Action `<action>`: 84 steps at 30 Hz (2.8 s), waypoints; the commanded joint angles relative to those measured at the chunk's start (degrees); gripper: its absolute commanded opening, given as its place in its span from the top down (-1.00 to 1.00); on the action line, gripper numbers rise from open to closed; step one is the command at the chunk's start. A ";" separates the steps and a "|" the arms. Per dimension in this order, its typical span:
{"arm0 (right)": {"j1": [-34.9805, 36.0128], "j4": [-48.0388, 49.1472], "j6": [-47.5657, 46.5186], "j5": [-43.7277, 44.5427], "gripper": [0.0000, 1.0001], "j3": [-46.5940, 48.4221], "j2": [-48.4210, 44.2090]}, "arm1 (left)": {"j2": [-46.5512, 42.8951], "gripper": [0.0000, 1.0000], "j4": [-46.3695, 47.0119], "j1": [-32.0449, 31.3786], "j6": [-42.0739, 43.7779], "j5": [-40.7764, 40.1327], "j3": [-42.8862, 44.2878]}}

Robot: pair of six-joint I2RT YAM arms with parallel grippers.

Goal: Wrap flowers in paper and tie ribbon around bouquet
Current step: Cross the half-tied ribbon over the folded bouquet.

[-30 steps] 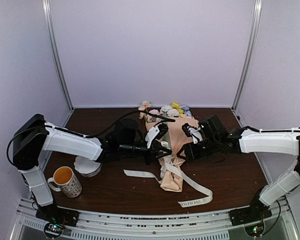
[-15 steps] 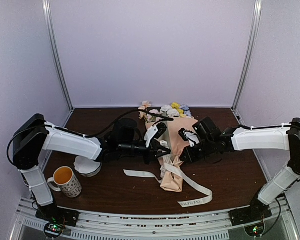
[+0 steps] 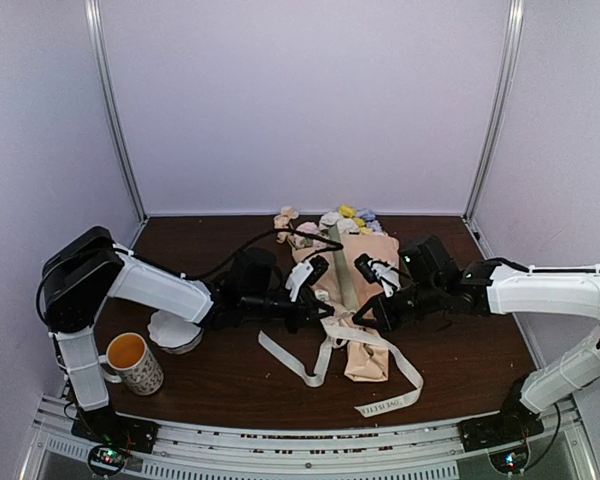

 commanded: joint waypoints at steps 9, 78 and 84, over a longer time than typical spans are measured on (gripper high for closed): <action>1.88 -0.97 -1.97 -7.71 0.49 0.62 -0.76 | 3.22 1.00 4.01 0.37 -1.92 1.00 0.52; -4.12 -8.00 -15.18 -25.35 0.58 12.98 19.07 | 3.26 1.00 6.05 1.25 -2.72 1.33 -1.45; -3.01 -9.45 -16.30 -21.70 0.52 13.61 19.76 | 3.26 1.00 6.15 1.34 -2.80 1.48 -1.62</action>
